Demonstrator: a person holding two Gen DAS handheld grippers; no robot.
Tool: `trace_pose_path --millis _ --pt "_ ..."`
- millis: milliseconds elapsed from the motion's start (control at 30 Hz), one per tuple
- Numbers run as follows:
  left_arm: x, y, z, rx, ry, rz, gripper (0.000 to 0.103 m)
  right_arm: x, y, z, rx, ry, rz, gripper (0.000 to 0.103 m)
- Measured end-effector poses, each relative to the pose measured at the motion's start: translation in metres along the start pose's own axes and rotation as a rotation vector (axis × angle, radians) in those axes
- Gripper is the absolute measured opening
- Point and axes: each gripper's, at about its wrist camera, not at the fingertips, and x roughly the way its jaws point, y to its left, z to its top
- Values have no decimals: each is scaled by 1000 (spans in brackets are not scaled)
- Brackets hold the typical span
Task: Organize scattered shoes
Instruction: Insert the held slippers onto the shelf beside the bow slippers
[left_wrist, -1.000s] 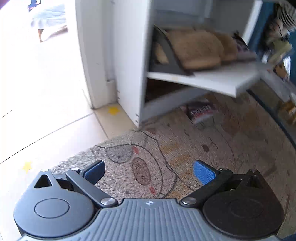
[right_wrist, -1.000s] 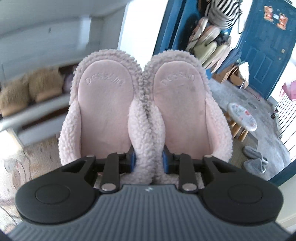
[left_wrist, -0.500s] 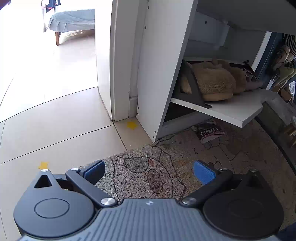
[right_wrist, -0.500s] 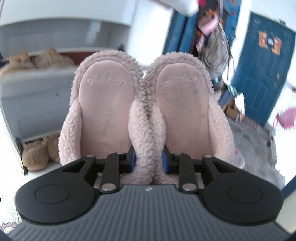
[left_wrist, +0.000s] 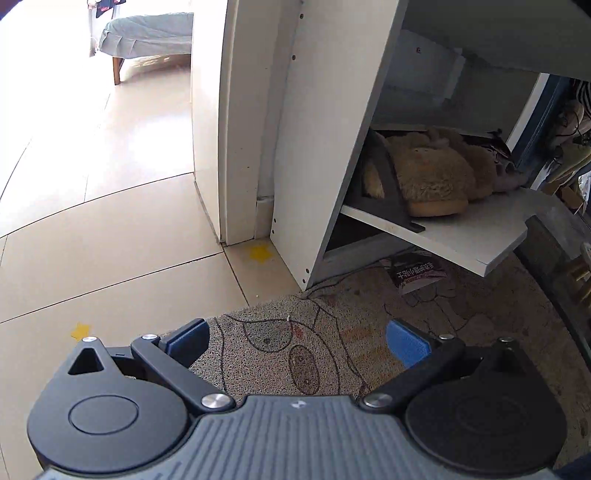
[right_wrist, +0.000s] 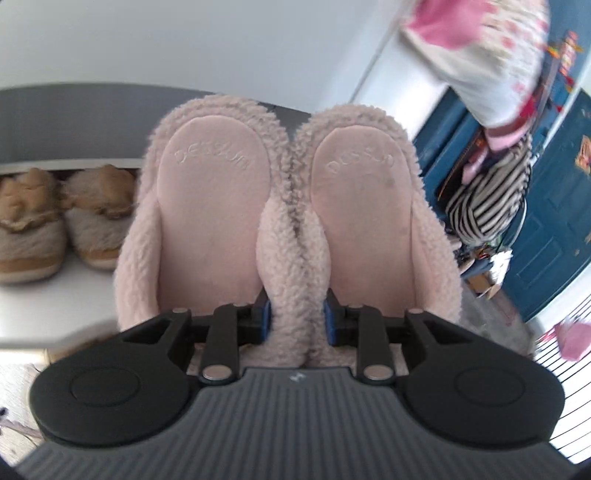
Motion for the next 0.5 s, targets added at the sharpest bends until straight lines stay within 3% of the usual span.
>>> trace_pose_path --millis 267,500 --pt "12 5 6 -33 25 21 102 44 12 33 -53 63 4 26" --pt "21 -18 4 -31 46 -30 102 64 16 61 -179 179 32 26"
